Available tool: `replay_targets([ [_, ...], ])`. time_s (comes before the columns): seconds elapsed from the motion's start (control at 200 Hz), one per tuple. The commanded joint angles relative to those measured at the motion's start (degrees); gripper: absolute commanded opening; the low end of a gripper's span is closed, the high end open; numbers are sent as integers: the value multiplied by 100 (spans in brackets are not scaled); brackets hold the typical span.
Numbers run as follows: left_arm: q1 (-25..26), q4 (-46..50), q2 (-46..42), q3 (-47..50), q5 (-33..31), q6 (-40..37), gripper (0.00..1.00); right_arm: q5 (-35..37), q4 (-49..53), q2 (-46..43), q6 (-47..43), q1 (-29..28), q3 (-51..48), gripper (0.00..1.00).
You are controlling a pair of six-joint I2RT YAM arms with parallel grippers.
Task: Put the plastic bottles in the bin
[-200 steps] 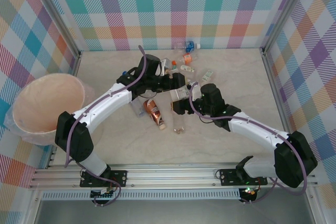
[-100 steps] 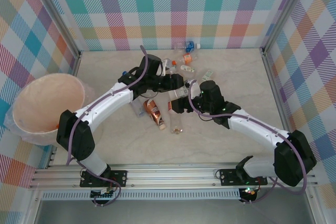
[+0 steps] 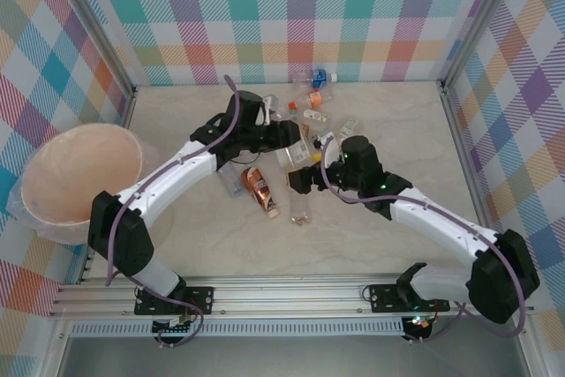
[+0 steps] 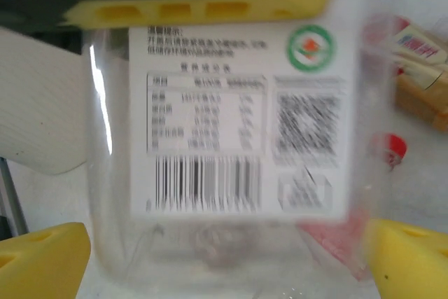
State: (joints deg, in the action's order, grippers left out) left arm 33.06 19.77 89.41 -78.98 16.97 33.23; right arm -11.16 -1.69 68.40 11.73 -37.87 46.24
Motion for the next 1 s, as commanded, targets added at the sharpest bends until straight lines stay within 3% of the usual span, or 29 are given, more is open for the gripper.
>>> replay_targets([
  [0.0,-153,25,-535,82,-537,-97,54,716,-355,-373,-107,-19,-289,100],
  [0.135,-238,285,-856,84,-997,-200,54,2041,-505,-545,270,-19,-487,100],
  [0.46,-423,993,-1532,13,-1876,-508,54,3497,-519,-451,1206,-12,-701,100],
  [0.65,-457,1953,-1949,-555,-3186,-1187,54,3646,-579,-441,1065,-19,-675,100],
  [0.855,-529,2232,-2497,-1004,-3584,-1738,54,3835,-683,-382,976,-15,-639,100],
  [0.995,-538,2614,-2749,-1404,-4489,-2070,54,3844,-527,-278,1070,-17,-460,100],
])
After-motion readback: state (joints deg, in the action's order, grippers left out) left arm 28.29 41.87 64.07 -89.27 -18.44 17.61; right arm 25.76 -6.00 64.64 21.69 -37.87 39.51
